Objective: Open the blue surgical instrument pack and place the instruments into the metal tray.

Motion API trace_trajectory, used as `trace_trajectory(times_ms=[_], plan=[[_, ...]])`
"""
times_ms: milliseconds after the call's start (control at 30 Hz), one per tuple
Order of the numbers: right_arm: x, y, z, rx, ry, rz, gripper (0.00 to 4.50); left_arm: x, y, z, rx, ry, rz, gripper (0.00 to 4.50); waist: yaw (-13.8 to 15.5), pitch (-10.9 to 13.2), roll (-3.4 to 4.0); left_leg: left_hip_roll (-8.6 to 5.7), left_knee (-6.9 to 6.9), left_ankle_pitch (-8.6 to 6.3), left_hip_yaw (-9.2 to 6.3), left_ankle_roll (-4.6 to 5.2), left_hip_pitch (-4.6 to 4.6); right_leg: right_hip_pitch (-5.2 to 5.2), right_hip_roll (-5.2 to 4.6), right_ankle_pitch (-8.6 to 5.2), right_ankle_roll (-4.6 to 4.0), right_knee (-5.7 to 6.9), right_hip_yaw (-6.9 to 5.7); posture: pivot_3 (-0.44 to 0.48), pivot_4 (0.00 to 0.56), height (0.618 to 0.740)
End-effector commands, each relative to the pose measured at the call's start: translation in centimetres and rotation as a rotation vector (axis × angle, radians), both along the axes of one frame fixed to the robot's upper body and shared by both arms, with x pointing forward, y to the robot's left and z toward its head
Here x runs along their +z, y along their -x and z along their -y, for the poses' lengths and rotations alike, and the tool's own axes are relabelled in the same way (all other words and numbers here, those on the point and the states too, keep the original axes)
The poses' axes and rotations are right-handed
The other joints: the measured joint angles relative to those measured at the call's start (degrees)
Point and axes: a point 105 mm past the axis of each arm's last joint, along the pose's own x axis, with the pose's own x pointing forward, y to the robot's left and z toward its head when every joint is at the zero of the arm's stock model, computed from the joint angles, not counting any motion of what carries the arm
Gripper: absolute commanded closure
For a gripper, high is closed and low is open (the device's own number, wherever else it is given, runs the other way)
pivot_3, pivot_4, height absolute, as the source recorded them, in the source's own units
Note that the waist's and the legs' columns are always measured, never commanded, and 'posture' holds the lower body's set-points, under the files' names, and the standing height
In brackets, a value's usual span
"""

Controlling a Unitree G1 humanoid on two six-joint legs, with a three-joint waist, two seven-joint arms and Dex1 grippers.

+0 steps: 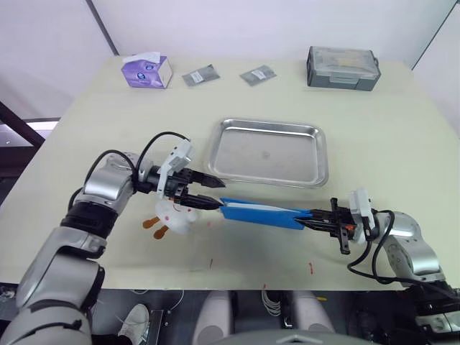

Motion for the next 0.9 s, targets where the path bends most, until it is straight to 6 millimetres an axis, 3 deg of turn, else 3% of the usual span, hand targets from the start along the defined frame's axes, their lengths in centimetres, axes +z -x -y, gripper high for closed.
trace_trajectory(times_ms=[33, 167, 333, 400, 733, 833, 900], plan=[[1.0, 0.3, -0.3, 0.028, -0.016, 0.033, 4.5, 0.9, 0.3, 0.5, -0.069, 0.036, 0.034, 0.9, 0.0, 0.0, 0.0, 0.0, 0.0, 0.0, 0.0, 0.0, 0.0, 0.0, 0.0, 0.0, 0.0, 0.0, 0.0, 0.0, 0.15, 0.74], [1.0, 0.4, -0.5, 0.035, -0.017, 0.032, 4.5, 0.6, 0.8, 1.0, -0.091, 0.048, 0.015, 1.92, 0.0, 0.0, 0.0, 0.0, 0.0, 0.0, 0.0, 0.0, 0.0, 0.0, 0.0, 0.0, 0.0, 0.0, 0.0, 0.0, 0.15, 0.74], [1.1, 0.5, -0.5, 0.034, -0.016, 0.031, 4.5, 0.6, 1.1, 1.0, -0.098, 0.06, -0.014, 4.05, 0.0, 0.0, 0.0, 0.0, 0.0, 0.0, 0.0, 0.0, 0.0, 0.0, 0.0, 0.0, 0.0, 0.0, 0.0, 0.0, 0.15, 0.74], [1.1, 0.5, -0.5, 0.033, -0.015, 0.031, 4.5, 0.6, 1.3, 1.0, -0.1, 0.061, -0.02, 4.48, 0.0, 0.0, 0.0, 0.0, 0.0, 0.0, 0.0, 0.0, 0.0, 0.0, 0.0, 0.0, 0.0, 0.0, 0.01, 0.0, 0.15, 0.74], [0.9, 0.0, -0.7, 0.013, -0.002, 0.021, 4.5, 0.9, 1.4, 0.3, -0.078, 0.077, -0.027, 4.48, 0.0, 0.0, 0.0, 0.0, 0.01, 0.0, 0.0, 0.0, 0.0, 0.0, 0.0, 0.0, 0.0, 0.0, 0.0, 0.0, 0.15, 0.74], [0.8, 0.0, -0.5, 0.007, 0.007, -0.024, 3.65, 0.9, 1.3, -0.1, -0.06, 0.074, -0.019, 4.5, 0.0, 0.0, 0.0, 0.0, 0.01, 0.0, 0.0, 0.0, 0.0, 0.0, 0.0, 0.0, 0.0, 0.0, 0.0, 0.0, 0.15, 0.74], [0.8, 0.2, -0.5, 0.013, 0.014, -0.023, 2.81, 0.9, 1.3, -0.4, -0.049, 0.072, -0.017, 4.5, 0.0, 0.0, 0.0, 0.0, 0.0, 0.0, 0.0, 0.0, 0.0, 0.0, 0.0, 0.0, 0.0, 0.0, 0.0, 0.0, 0.15, 0.74]])
